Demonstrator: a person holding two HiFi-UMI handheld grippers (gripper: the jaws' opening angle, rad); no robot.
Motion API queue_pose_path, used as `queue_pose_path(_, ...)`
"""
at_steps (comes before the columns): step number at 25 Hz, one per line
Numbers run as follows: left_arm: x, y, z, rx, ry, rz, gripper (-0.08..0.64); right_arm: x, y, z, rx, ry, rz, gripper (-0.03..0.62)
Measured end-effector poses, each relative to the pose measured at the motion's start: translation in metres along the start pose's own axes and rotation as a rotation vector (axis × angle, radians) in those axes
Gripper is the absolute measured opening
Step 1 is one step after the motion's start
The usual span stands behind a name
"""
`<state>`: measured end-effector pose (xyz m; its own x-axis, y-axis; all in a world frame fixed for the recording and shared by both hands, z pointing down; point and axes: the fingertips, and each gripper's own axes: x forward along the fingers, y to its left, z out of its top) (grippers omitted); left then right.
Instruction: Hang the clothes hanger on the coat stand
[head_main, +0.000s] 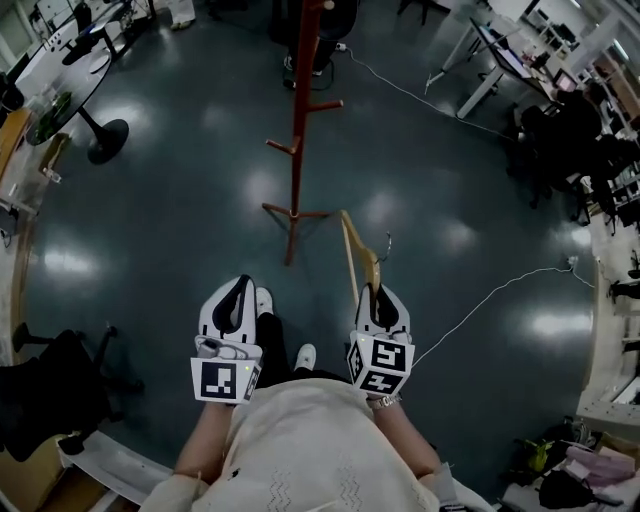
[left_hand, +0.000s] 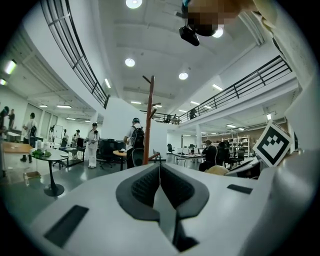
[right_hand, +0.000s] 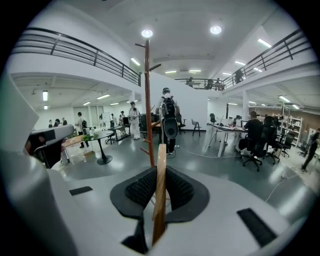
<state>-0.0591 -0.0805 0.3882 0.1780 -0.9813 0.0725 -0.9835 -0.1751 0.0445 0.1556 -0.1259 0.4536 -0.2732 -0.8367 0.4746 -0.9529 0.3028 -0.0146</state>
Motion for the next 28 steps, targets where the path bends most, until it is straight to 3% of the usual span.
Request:
queue_pose_path(9, 0.097, 0.048, -0.002, -0.028, 0.009, -0.082, 0.014, 0.095, 0.009, 0.037, 0.009, -0.015, -0.089, 0.070)
queue_pose_path(28, 0.220, 0.127, 0.009, -0.080, 0.005, -0.234, 0.014, 0.248, 0.033, 0.130, -0.017, -0.035, -0.199, 0.069)
